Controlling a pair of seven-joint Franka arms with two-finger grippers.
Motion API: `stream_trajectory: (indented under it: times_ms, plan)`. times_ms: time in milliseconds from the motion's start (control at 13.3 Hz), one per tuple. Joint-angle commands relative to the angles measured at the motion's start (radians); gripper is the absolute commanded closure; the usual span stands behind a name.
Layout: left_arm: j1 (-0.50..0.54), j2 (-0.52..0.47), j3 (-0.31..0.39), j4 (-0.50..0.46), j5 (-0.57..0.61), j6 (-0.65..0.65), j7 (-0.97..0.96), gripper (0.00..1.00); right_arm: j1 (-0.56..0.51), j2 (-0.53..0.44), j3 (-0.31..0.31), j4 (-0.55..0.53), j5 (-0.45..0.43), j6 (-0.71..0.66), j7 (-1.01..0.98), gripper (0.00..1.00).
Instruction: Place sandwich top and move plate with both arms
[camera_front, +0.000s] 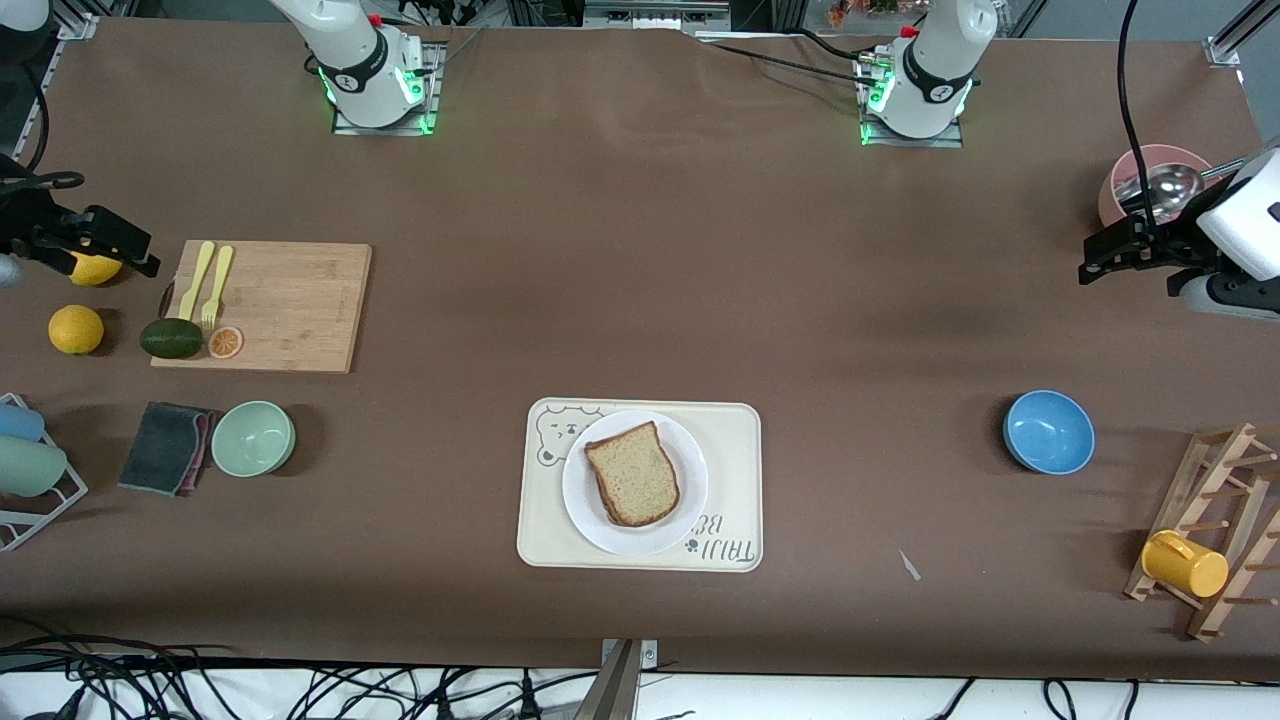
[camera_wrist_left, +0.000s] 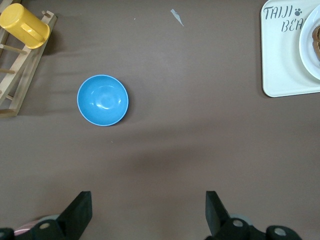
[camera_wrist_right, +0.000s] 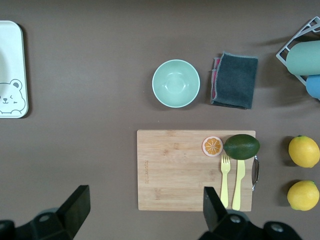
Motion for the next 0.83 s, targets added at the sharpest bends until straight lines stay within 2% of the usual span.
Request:
stream_trajectory:
  times_ms: [0, 754]
  plan:
    - [-0.012, 0.017, 0.005, 0.034, 0.024, -0.021, -0.017, 0.0, 0.0, -0.001, 0.0, 0.012, 0.014, -0.011, -0.011, 0.0]
    - [-0.013, 0.022, 0.003, 0.059, 0.022, -0.021, -0.023, 0.0, 0.0, -0.001, 0.0, 0.011, 0.013, -0.01, -0.012, 0.0]
